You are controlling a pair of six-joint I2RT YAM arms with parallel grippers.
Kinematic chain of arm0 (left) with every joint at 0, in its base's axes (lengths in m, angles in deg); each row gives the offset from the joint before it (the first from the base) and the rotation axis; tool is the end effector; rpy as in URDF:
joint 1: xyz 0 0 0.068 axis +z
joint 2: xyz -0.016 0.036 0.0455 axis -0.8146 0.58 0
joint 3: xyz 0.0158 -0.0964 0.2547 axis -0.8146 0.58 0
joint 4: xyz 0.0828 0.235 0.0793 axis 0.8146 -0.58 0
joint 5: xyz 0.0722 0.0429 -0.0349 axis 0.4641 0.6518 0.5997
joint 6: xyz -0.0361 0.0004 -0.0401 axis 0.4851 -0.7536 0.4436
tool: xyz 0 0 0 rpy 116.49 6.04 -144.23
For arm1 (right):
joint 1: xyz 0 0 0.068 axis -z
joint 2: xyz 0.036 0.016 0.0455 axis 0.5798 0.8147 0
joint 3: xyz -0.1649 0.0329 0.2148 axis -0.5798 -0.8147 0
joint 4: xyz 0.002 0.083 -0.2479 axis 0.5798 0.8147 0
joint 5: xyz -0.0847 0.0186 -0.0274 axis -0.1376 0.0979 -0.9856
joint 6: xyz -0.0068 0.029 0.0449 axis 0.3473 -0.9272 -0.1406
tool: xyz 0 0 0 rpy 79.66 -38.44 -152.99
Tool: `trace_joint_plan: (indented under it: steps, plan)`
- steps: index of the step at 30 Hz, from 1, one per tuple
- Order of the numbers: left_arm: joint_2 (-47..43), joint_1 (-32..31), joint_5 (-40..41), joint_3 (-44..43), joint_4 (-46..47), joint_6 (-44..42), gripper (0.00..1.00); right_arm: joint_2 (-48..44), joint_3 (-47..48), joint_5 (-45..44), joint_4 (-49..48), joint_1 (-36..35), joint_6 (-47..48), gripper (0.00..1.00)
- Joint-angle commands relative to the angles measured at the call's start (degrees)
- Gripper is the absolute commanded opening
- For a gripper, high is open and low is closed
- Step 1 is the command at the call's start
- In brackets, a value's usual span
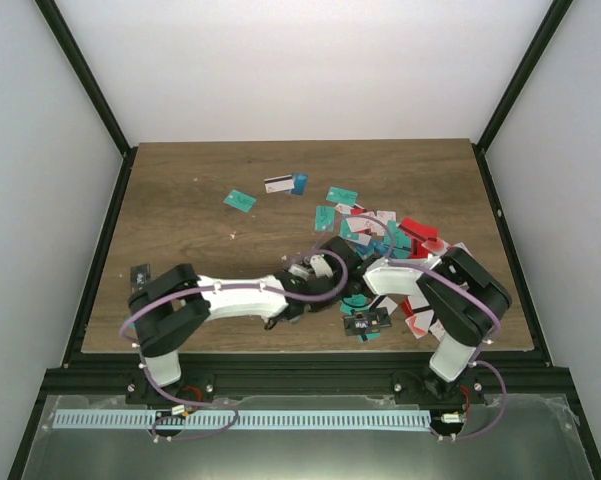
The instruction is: Put the credit cards into the card holder
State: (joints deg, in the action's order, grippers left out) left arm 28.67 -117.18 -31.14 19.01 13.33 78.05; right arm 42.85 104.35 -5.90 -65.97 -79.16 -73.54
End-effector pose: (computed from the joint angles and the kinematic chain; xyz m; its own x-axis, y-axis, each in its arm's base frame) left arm 0.1541 -0.2646 0.1405 -0.8771 0.3574 -0.3209 0.2715 0.9201 0.2824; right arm 0.2043 0.2182 0.1228 -0.8364 -0.4416 -0.3246 -0.5475 0.6474 0.5302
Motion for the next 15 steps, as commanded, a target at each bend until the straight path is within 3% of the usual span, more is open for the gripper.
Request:
trace_joint_plan:
  steps: [1, 8, 15]
  plan:
    - [13.3, -11.9, -12.5, 1.3, 9.1, -23.1, 0.04, 6.7, 0.6, -1.1, -4.9, -3.1, 0.0, 0.02]
    - [23.3, -16.6, -12.9, -5.1, 5.6, -26.1, 0.04, 6.0, -0.4, 0.2, -6.4, -2.2, 0.3, 0.01]
    - [13.6, -16.6, -7.3, -5.6, -1.3, -22.5, 0.04, 4.2, 0.0, -0.7, -5.3, -2.0, 1.2, 0.01]
